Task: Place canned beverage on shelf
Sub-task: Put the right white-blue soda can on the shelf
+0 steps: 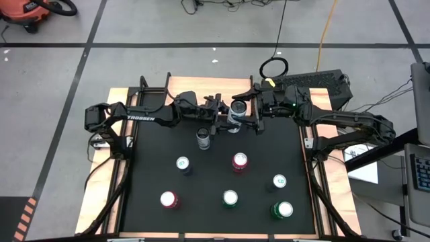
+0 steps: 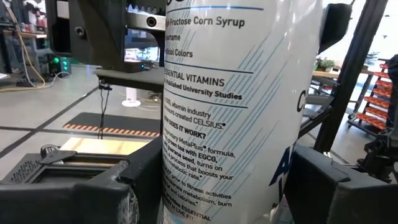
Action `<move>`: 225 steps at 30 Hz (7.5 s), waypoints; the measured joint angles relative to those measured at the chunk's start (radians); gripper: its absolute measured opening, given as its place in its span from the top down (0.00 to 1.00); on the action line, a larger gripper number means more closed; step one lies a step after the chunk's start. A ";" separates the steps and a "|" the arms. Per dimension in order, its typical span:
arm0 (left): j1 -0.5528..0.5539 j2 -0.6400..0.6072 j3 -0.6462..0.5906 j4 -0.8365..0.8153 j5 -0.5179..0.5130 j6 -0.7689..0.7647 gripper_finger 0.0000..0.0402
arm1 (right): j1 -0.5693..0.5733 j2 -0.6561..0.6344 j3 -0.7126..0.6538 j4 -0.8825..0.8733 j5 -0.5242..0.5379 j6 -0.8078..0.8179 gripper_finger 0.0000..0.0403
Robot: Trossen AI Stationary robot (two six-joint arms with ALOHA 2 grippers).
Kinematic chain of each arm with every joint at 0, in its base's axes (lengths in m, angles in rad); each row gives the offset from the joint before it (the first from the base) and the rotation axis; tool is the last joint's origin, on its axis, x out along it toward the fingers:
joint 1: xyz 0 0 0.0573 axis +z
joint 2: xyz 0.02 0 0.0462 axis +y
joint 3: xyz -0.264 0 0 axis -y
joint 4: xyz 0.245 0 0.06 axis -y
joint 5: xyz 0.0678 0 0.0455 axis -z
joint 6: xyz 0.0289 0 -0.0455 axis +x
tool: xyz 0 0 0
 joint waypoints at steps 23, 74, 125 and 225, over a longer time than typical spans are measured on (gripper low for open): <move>0.047 -0.001 0.000 0.037 0.012 -0.005 0.37 | 0.000 -0.270 -0.001 -0.288 0.120 -0.083 0.01; 0.421 -0.509 -0.280 -0.183 0.054 0.072 0.37 | 0.240 -0.282 -0.181 -0.321 0.122 -0.015 0.01; 0.878 -0.291 -0.392 0.080 0.376 0.073 0.36 | 0.275 -0.031 -0.183 -0.115 0.128 -0.211 0.01; 0.952 -0.095 -0.447 0.223 0.435 0.174 0.36 | 0.072 0.455 0.148 0.199 0.222 -0.112 0.01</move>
